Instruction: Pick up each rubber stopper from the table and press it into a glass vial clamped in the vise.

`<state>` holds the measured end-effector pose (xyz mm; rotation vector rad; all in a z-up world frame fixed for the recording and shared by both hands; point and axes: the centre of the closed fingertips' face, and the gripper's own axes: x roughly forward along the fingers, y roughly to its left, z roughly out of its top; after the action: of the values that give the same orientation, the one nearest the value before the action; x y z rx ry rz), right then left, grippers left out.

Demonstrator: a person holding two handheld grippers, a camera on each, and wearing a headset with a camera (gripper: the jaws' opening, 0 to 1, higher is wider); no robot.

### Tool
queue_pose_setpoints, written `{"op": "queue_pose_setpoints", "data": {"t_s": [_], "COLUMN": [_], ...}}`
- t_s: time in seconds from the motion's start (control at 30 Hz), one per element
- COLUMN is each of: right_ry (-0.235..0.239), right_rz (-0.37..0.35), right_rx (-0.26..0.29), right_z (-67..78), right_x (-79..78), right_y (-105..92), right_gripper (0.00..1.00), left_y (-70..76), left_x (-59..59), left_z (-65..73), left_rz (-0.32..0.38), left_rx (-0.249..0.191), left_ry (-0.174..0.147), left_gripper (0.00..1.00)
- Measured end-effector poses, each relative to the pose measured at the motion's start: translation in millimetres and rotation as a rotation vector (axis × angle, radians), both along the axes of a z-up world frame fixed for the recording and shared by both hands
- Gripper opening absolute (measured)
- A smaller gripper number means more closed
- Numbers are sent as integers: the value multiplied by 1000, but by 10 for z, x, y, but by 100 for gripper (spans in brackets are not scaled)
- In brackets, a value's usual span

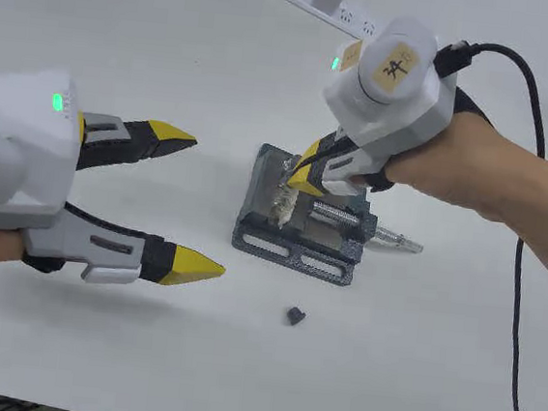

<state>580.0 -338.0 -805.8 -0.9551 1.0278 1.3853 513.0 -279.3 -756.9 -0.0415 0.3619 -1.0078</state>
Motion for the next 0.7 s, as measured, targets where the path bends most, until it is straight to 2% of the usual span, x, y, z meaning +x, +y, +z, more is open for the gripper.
{"op": "queue_pose_setpoints", "data": {"t_s": [0.17, 0.33, 0.7], "right_ry": [-8, -41, -40], "right_rz": [-19, 6, -32], "right_rx": [23, 31, 78], "right_z": [1, 17, 21], "right_x": [19, -8, 30], "right_y": [-6, -11, 4], "right_gripper": [1, 2, 2], "left_y": [-11, -5, 21], "left_x": [-1, 11, 4], "left_z": [6, 19, 19], "left_rz": [-9, -7, -10], "left_rx": [10, 13, 24], "left_ry": [-2, -2, -3], "left_gripper": [75, 75, 75]}}
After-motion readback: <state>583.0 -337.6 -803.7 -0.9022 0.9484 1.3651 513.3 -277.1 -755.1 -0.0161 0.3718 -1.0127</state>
